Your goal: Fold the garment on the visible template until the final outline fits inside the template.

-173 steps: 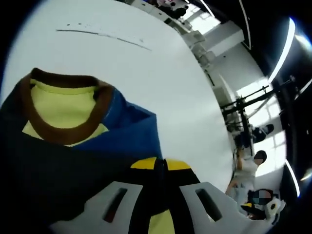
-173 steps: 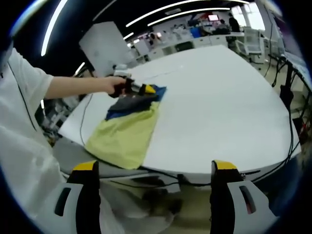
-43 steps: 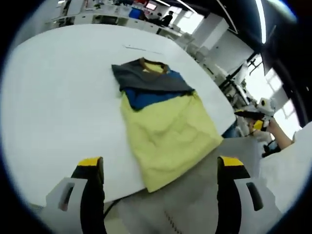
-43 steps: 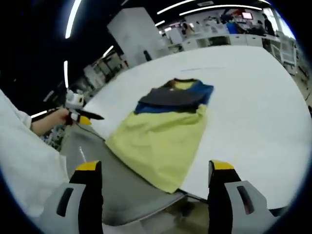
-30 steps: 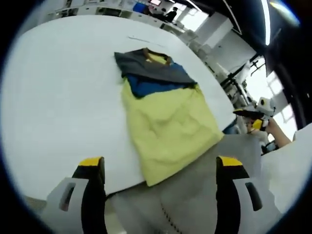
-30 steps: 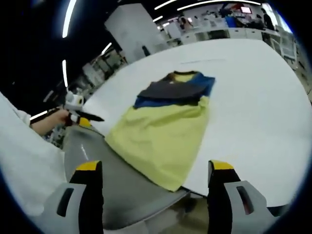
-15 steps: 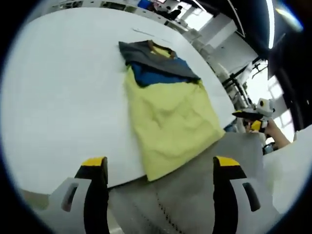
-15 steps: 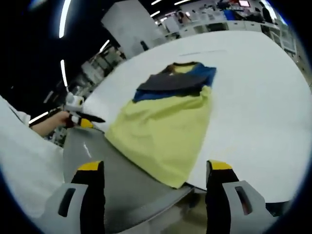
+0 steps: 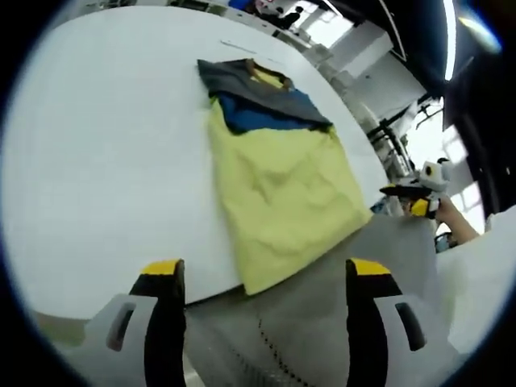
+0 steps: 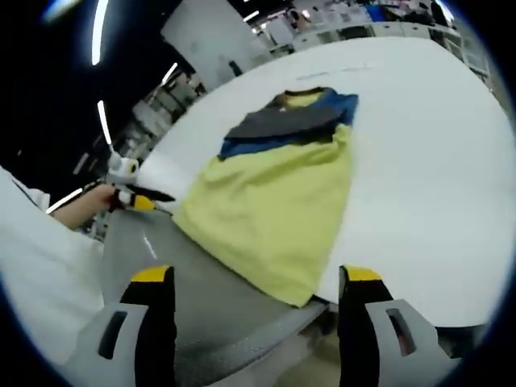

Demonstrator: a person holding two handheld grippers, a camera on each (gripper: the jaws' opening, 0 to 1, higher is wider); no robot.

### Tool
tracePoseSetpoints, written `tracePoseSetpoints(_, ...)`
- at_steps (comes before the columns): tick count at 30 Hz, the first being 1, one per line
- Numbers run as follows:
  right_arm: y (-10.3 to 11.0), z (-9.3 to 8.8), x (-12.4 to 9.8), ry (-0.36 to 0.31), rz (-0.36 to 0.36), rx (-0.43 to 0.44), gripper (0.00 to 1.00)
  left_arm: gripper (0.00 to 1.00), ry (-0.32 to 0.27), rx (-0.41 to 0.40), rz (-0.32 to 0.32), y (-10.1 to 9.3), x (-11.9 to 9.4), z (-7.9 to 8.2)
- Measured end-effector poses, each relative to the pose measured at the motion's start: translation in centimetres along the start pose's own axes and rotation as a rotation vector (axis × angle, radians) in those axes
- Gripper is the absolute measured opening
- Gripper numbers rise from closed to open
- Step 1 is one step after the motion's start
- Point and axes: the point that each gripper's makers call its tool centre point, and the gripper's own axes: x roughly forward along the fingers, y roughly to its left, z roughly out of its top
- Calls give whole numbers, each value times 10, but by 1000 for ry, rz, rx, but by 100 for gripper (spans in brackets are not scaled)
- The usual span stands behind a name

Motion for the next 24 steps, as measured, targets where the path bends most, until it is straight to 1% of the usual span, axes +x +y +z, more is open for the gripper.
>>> tracePoseSetpoints(4, 0, -4, 2, 17, 5, 5, 80, 75, 27, 1, -15, -2, 3, -4)
tracePoseSetpoints(7, -1, -6, 4, 25, 10, 9, 80, 71, 40, -4, -22, -1, 5, -7)
tracePoseSetpoints(14, -4, -8, 5, 27, 9, 38, 77, 66, 62, -12, -36, 0, 9, -10)
tracePoseSetpoints(16, -7, -9, 6, 31, 5, 44, 76, 63, 64, -7, -36, 1, 10, -10)
tracePoseSetpoints(20, -11, -13, 7, 39, 0, 71, 73, 57, 76, -23, -51, 0, 12, -12)
tracePoseSetpoints(24, -14, -15, 9, 50, 0, 87, 70, 53, 88, -25, -56, -1, 13, -14)
